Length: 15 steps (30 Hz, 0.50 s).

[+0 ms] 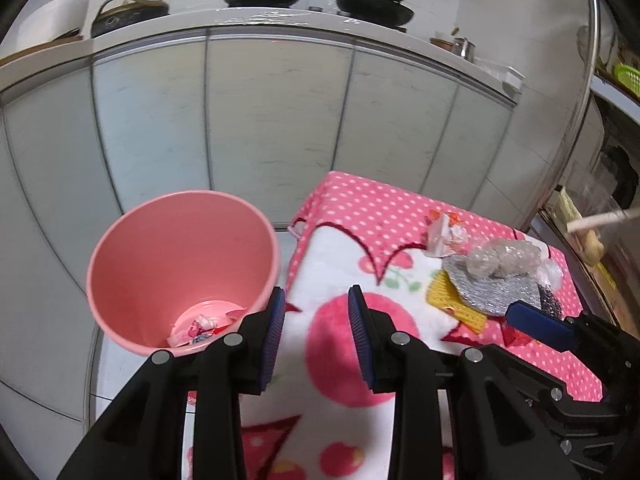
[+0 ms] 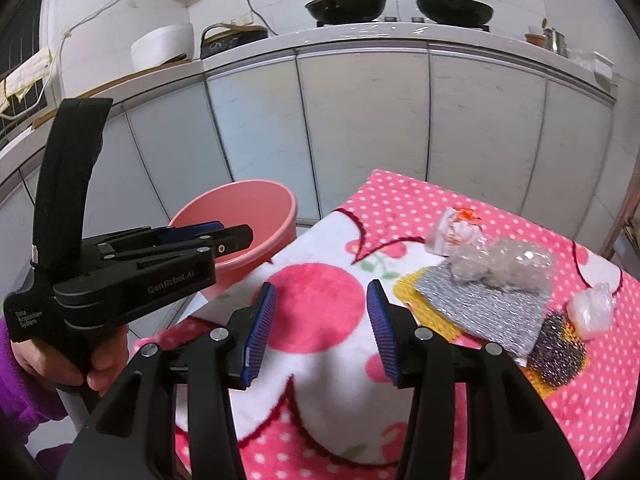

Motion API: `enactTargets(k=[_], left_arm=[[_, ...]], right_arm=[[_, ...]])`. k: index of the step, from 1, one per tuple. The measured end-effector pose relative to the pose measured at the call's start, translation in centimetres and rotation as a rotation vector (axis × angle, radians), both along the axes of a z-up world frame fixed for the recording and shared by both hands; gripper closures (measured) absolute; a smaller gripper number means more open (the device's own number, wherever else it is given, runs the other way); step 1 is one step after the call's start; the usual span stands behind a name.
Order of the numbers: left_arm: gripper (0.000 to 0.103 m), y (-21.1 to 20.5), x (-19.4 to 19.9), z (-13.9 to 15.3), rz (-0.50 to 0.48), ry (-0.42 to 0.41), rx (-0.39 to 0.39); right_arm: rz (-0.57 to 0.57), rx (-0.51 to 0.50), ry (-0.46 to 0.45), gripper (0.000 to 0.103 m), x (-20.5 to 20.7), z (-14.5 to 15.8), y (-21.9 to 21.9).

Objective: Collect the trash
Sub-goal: 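Move both open tools back over the table toward the plastic bags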

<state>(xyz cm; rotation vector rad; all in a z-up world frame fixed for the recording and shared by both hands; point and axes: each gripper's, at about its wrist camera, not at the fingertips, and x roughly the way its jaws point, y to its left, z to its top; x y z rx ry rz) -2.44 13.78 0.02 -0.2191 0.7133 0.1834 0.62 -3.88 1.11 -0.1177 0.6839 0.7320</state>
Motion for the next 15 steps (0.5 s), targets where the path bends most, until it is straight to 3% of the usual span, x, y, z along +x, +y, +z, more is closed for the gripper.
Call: enactTargets(k=[15], left_arm=[[0.071, -4.9, 2.5, 0.1, -0.107, 0.020, 0.039]], right_arm=[[-0.084, 0.056, 0.015, 0.055, 1.2, 0.1, -5.0]])
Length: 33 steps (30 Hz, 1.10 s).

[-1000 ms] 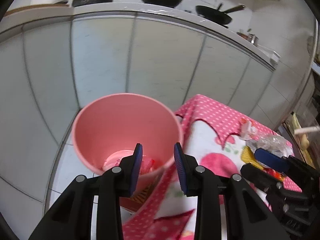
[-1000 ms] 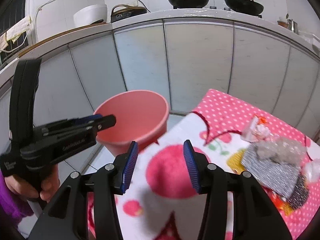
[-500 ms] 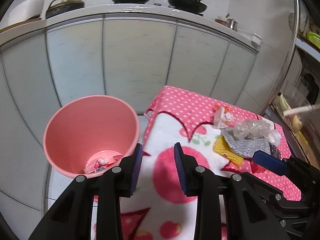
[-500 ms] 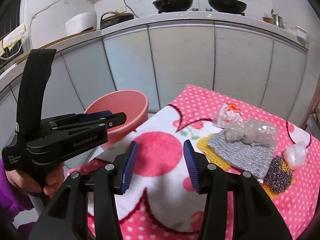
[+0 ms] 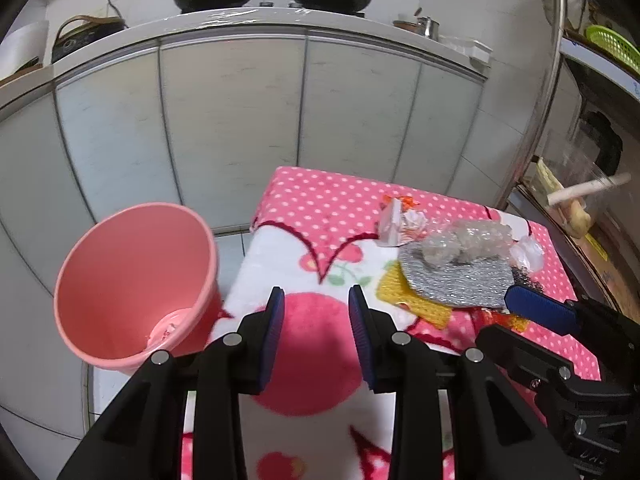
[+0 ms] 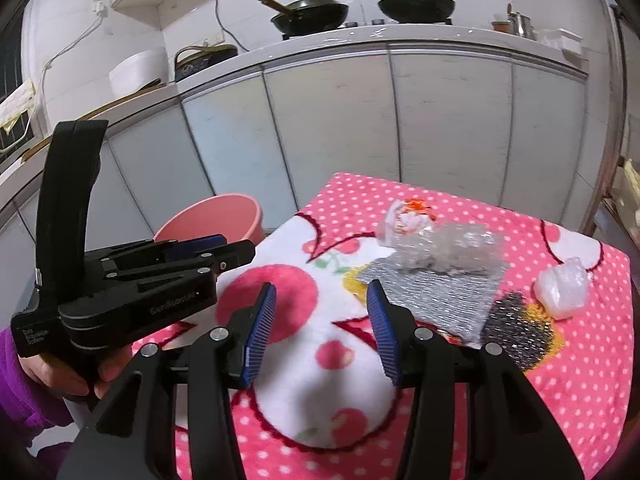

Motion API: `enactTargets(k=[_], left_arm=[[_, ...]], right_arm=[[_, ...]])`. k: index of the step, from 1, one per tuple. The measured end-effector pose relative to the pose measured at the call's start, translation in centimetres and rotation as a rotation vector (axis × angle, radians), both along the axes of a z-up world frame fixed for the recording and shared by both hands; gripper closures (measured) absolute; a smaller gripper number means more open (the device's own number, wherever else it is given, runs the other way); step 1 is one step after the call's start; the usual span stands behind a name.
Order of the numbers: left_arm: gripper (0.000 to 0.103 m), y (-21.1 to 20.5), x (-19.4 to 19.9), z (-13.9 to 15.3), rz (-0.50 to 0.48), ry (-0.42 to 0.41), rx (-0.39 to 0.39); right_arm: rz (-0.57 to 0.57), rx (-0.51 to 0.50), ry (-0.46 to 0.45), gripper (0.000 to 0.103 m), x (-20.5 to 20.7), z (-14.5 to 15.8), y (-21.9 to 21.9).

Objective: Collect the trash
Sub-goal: 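Move both open tools back over the table toward the plastic bags, then reach left tool to the clear plastic bag while right tool reaches the steel scrubber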

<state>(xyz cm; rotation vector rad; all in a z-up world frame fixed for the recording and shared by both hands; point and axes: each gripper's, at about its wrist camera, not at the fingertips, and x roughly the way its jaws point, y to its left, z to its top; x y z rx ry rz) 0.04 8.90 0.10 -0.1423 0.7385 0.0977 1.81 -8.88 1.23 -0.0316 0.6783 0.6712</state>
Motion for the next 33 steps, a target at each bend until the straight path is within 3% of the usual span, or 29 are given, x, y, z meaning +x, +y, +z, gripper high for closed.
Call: enactTargets(k=[10, 23, 33], left_arm=[[0.071, -2.5, 1.7, 0.0, -0.066, -0.010, -0.006], [0.070, -7.7, 5.8, -0.2, -0.304, -0.005, -0.013], [0.070, -11.9, 9.6, 0.2, -0.464, -0.029, 0.039]], right_arm=[[-0.102, 0.013, 0.011, 0.055, 1.0, -0.6, -4.4], [-0.274, 0.046, 0.069, 0.055, 2.7, -2.3, -11.6], [-0.356, 0.074, 0.064, 0.055, 4.7, -1.9, -14.7]])
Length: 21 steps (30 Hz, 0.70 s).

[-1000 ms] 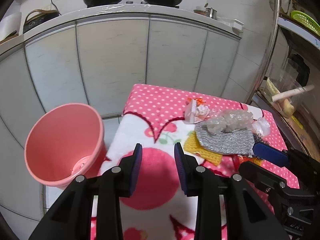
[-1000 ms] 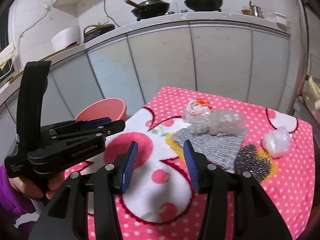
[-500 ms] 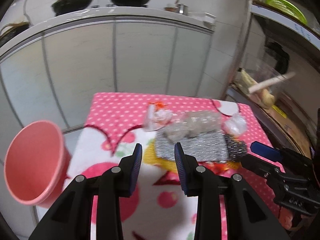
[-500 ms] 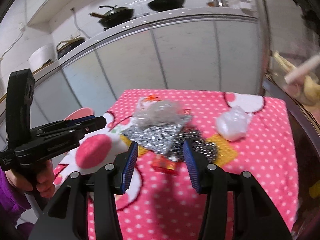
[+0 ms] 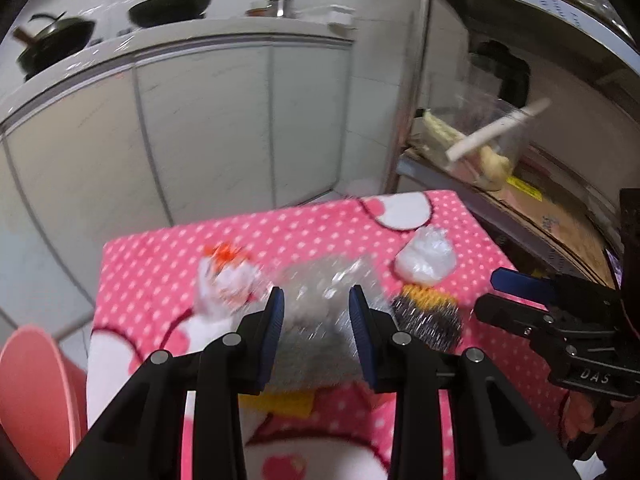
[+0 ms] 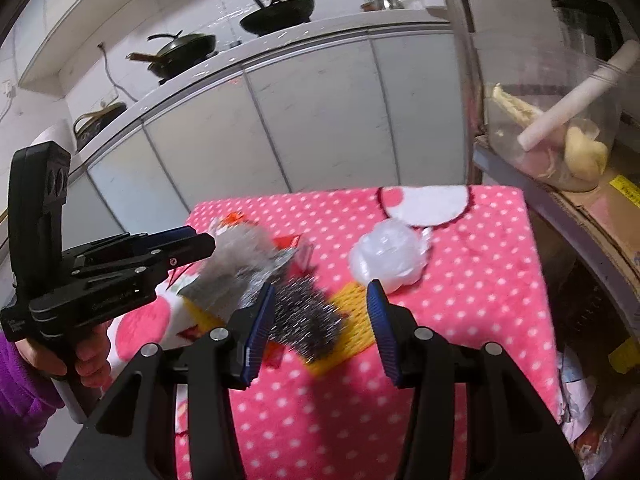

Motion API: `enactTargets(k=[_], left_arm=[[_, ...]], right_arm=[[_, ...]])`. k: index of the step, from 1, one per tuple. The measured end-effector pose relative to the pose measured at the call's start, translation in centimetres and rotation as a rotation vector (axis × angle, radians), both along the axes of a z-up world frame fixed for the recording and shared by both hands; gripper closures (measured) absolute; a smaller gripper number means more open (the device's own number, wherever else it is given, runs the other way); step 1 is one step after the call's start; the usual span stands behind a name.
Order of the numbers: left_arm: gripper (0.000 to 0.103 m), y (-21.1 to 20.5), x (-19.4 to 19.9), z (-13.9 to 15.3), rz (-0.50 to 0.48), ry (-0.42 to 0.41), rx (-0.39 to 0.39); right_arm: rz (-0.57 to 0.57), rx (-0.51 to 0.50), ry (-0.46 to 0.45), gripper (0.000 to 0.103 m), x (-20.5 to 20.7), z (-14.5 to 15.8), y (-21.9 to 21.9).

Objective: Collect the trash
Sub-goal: 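Reach left tool to the clear plastic bag while right tool reaches the steel scrubber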

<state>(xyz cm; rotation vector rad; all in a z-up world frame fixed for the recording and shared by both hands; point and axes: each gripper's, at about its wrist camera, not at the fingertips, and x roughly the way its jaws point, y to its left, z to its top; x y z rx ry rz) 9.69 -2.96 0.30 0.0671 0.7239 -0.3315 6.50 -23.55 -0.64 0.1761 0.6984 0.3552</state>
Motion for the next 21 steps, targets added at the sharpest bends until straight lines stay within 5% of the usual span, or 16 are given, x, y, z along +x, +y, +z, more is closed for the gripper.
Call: enactTargets(k=[3, 7, 12, 21], left_arm=[[0.060, -1.0, 1.2, -0.1, -0.036, -0.017, 0.009], [0.058, -1.7, 3.0, -1.8, -0.045, 0.023, 0.045], [0.056, -1.5, 2.8, -3.0, -0.015, -0.037, 0.080], [0.071, -0.5, 2.5, -2.7, 0.019, -0.085, 0.072]], right_arm=[[-0.028, 0.003, 0.001, 0.055, 0.9, 0.0, -0.9], [-0.067, 0.005, 0.016, 0.055, 2.1, -0.3, -2.1], [-0.103, 0.013, 0.055, 0.054, 4.3, -1.1, -3.1], [-0.080, -0.041, 0.058, 0.048, 6.7, -1.8, -0.2]])
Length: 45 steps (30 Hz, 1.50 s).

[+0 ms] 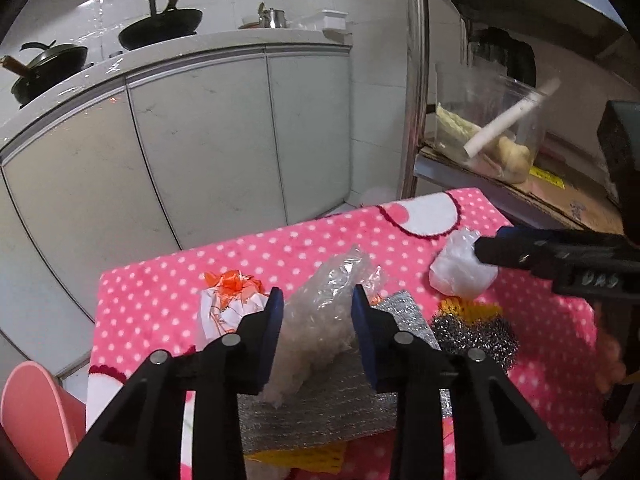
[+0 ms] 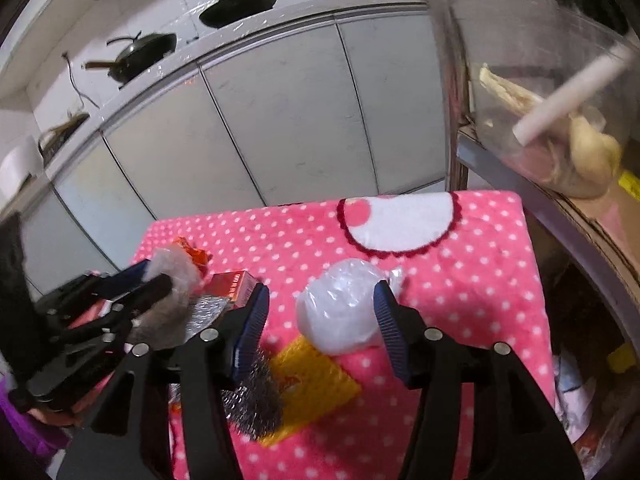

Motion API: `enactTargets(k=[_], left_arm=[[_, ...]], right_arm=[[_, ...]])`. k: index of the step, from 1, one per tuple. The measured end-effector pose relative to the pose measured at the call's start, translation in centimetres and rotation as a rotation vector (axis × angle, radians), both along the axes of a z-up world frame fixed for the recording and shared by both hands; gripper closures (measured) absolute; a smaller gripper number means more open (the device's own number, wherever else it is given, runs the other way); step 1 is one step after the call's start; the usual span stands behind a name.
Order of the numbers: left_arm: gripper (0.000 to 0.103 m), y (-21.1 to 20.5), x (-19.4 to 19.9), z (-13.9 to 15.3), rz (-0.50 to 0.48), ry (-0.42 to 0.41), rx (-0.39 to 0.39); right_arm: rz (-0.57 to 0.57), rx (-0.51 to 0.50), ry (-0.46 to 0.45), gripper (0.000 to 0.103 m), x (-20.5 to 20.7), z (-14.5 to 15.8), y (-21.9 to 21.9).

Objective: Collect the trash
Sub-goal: 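Reach left tool to the clear plastic bag while right tool reaches the steel scrubber, then grasp the clear bubble bag with left tool while right tool grasps the white plastic bag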

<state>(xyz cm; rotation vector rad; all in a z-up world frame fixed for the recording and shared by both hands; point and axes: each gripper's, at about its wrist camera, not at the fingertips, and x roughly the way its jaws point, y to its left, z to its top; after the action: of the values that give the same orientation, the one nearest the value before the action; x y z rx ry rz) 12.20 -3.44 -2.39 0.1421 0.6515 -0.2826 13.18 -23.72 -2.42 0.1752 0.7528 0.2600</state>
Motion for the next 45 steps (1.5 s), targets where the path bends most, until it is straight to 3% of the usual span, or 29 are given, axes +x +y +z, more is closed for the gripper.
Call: enactTargets(k=[7, 10, 14, 32, 45], left_arm=[[0.073, 0.9, -1.3, 1.4, 0.040, -0.030, -0.029], [0.073, 1.3, -2.1, 2.3, 0.059, -0.035, -0.042], [0.073, 1.4, -3.4, 3.0, 0.072, -0.040, -0.046], [0.073, 3.4, -8.0, 4.8, 0.186, -0.020, -0.082], [0.073, 4.8, -11.3, 6.3, 0.251, -0.054, -0.083]], right_arm=[[-0.009, -0.144, -0.004, 0.049, 0.4, -1.5, 1.4], [-0.017, -0.150, 0.007, 0.068, 0.3, -1.9, 1.2], [-0.016, -0.116, 0.013, 0.079, -0.3, -1.8, 0.5], [0.080, 0.039, -0.116, 0.081, -6.5, 3.3, 0.9], [0.185, 0.055, -0.154, 0.081, -10.4, 4.7, 4.0]])
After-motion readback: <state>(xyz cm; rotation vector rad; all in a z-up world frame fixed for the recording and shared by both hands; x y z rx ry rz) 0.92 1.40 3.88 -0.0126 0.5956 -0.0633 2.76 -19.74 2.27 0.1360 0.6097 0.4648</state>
